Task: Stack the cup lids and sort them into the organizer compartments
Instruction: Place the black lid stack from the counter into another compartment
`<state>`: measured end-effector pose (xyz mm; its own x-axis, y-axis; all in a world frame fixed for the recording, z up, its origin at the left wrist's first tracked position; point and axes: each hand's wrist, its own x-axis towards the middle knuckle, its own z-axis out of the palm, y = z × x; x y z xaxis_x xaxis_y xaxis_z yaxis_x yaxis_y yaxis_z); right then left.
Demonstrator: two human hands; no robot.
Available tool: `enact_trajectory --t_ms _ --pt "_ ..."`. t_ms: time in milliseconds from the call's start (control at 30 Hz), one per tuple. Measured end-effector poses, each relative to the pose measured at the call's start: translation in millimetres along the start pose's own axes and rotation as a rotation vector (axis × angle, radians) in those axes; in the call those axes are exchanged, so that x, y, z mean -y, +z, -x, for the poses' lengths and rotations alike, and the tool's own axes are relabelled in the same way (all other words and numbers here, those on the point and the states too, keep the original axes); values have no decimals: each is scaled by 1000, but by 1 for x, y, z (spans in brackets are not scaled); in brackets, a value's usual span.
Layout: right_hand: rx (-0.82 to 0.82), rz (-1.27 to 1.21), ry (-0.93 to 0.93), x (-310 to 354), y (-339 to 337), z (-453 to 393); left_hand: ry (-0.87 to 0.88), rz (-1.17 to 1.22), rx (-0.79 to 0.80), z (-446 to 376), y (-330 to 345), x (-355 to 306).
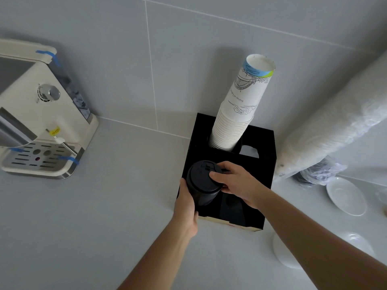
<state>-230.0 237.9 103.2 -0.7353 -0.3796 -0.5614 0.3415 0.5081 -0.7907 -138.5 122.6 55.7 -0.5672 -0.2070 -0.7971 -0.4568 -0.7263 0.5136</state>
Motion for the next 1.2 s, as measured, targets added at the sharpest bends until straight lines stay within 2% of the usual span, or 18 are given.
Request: enact_trajectory --t_ms 167,300,467,733,867,1000,1200 --pt "-19 -43 1 0 7 5 89 -46 35 12 -8 -2" --pt "-33 -70 5 0 11 10 246 -265 74 23 -17 -4" --pt "-63 -83 26 5 16 13 251 -325 39 34 -17 -12" --pt "-153 -85 16 13 19 26 272 -298 101 52 -20 -20" --pt "-189 -112 -1 10 11 37 264 -314 74 59 -31 -20" --pt "-213 -224 -5 5 3 56 249 -256 99 67 -44 -17" --pt "-155 -461 -41 -7 -10 98 183 -27 232 84 -63 -9"
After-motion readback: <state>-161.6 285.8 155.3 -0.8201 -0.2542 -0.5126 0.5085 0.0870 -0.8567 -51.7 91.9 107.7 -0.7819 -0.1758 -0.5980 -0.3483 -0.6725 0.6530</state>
